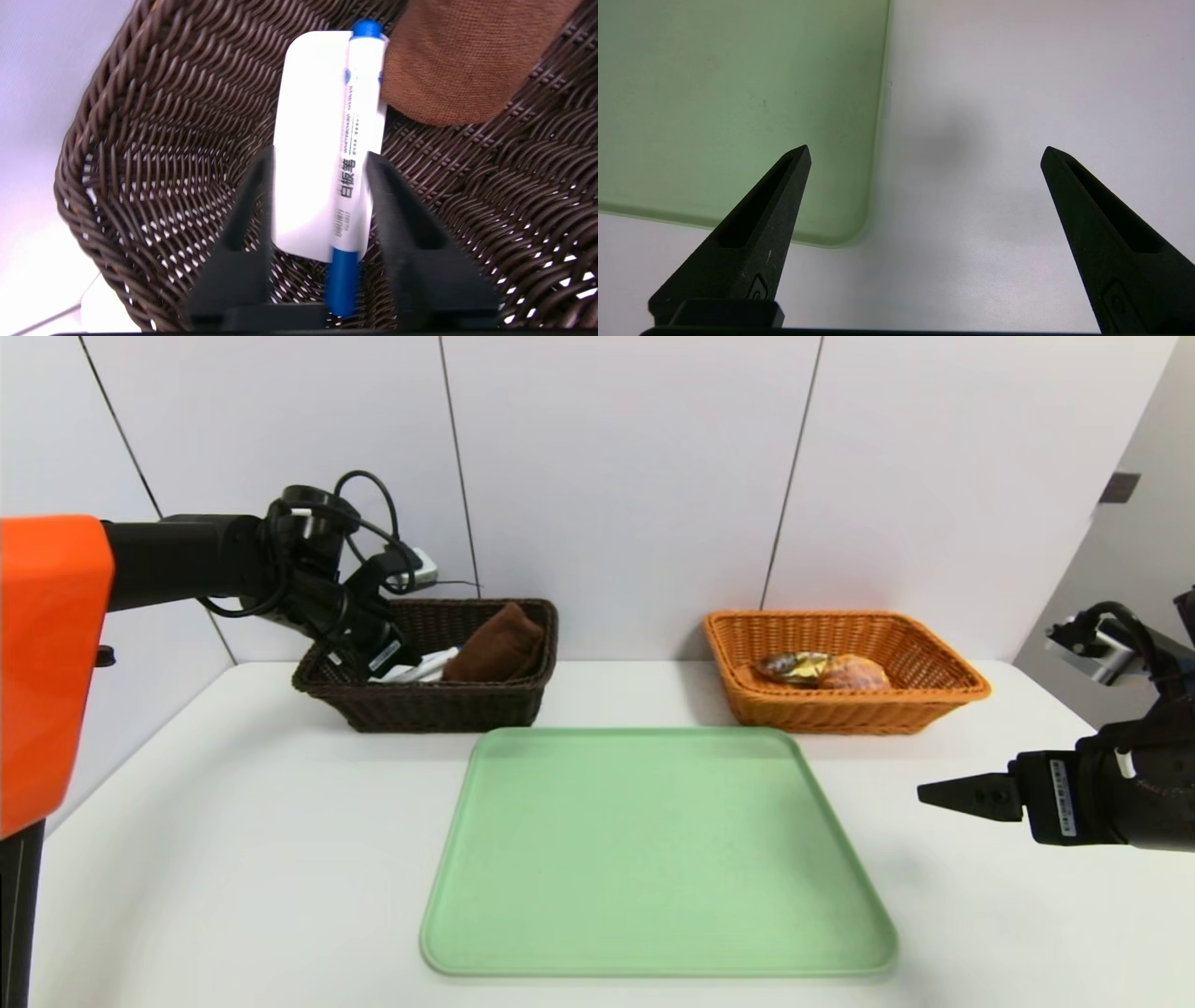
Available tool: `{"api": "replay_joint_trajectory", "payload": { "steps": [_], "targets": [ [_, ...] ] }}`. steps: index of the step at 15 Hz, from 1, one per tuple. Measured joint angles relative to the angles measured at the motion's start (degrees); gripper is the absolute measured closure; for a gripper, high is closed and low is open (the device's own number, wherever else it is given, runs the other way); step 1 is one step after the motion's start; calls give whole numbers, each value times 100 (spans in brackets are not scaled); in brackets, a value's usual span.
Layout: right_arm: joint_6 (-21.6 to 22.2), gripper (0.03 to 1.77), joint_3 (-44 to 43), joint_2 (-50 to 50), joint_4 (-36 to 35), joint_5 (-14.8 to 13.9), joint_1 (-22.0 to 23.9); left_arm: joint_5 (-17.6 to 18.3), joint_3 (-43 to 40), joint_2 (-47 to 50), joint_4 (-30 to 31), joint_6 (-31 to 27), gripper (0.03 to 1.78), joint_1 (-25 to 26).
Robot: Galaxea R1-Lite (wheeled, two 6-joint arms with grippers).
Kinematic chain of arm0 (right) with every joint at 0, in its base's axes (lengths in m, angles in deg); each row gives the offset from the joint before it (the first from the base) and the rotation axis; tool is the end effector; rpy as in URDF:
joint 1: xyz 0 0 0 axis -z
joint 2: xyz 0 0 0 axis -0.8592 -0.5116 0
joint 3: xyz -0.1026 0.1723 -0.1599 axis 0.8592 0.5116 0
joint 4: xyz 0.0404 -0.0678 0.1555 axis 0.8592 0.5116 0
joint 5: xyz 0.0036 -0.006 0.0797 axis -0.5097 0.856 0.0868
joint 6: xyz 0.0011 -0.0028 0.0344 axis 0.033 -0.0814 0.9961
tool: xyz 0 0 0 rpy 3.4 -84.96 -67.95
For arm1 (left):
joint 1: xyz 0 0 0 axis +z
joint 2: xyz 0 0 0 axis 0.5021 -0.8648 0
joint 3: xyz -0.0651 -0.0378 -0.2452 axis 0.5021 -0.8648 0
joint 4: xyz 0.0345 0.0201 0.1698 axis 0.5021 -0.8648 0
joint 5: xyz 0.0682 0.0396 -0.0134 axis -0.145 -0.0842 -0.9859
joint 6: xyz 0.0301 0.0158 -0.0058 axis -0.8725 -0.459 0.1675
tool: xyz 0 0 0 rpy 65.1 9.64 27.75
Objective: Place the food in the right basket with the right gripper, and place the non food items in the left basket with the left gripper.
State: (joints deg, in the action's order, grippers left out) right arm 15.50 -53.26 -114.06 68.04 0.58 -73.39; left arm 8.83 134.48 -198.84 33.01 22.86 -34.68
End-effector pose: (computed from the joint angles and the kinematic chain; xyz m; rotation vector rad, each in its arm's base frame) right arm 0.1868 0.0470 0.1759 0.0730 0.7782 0.1633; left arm 0.4049 -0.0388 0.1705 0.6656 0.5834 -0.5152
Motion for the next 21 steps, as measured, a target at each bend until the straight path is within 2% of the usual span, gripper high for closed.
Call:
{"api": "replay_joint_trajectory", "payload": {
  "steps": [3,5,9,11,13,16,18,21],
  "targets": [
    [-5,10,-20,11,-11,2,-2,-11,0,117,-5,441,75,-4],
    [-7,10,-43,28,-11,-6,-5,-30,5,260,28,965,60,-1],
    [-101,10,-80,61,-294,-15,-5,-139,-38,789,-24,2671,40,-69],
    [-187,10,-80,66,-473,-17,-5,-456,-77,1128,-305,3611,34,-144],
    [-239,10,-89,88,-591,-30,0,-979,-122,1468,-750,4412,29,-174],
    [-383,10,-89,232,-601,-78,4,-1634,-621,2085,-1488,5391,23,-191],
    [-512,10,-89,450,-597,-119,4,-1869,-1389,2725,-1614,5760,20,-196],
    [-716,10,-39,916,-532,-224,4,-1974,-2569,3899,-1642,5884,17,-196]
  ]
}}
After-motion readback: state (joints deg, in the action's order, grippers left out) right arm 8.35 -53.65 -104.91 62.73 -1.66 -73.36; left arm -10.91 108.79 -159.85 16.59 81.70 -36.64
